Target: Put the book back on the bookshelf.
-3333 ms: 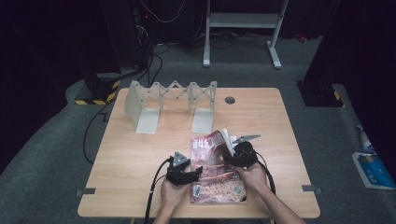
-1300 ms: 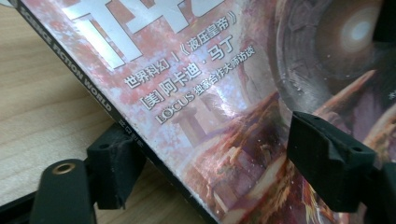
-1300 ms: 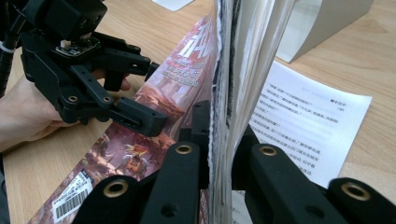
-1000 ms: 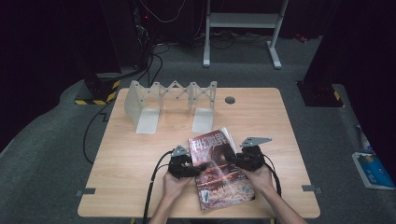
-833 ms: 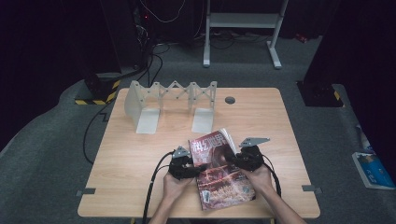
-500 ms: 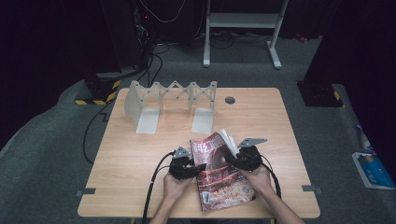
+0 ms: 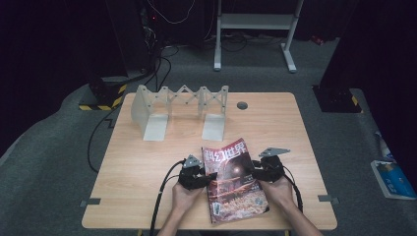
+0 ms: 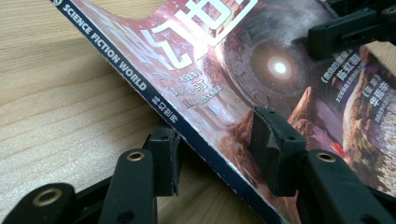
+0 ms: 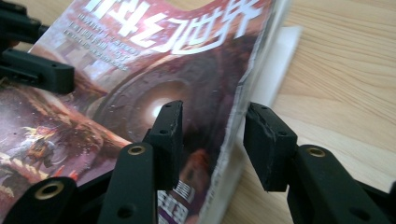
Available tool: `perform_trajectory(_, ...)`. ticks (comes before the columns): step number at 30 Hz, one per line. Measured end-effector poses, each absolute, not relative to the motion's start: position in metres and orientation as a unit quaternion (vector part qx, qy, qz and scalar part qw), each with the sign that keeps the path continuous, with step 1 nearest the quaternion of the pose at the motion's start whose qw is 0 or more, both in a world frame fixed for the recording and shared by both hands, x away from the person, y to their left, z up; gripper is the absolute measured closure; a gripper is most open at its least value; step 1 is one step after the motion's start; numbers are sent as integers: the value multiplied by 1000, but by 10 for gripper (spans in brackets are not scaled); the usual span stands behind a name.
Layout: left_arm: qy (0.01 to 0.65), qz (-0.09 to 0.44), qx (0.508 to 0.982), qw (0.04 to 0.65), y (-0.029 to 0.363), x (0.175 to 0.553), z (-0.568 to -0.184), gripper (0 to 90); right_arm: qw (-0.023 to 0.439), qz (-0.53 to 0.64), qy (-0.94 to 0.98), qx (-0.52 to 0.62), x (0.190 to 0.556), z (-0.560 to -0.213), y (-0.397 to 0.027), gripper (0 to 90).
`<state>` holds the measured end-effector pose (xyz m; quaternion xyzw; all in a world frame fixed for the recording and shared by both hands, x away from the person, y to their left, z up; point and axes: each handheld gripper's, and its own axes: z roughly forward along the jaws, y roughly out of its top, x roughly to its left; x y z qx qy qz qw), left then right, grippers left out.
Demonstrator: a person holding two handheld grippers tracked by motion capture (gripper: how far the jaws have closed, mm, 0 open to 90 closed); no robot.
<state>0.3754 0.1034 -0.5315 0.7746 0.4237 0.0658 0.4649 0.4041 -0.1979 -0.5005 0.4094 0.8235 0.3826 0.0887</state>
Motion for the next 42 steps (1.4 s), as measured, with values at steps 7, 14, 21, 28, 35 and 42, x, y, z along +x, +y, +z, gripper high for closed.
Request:
perform_trajectory(7, 423, 66, 774, 465, 103, 375, -531, 546, 121, 377, 813, 427, 404, -498, -216, 798)
perform_trajectory(14, 423, 66, 774, 465, 103, 376, -532, 546, 131, 334, 824, 439, 415, -513, -208, 867)
perform_trajectory(21, 422, 67, 774, 467, 103, 376, -532, 535, 121, 342, 824, 436, 416, -514, -204, 896)
perform_trajectory(28, 413, 68, 779, 467, 102, 376, -532, 453, 113, 346, 830, 422, 414, -514, -200, 896)
perform_trajectory(35, 408, 57, 781, 469, 103, 376, -531, 415, 114, 348, 834, 413, 414, -515, -191, 897)
perform_trajectory(42, 402, 42, 782, 474, 103, 376, -531, 366, 117, 348, 836, 407, 414, -515, -189, 897)
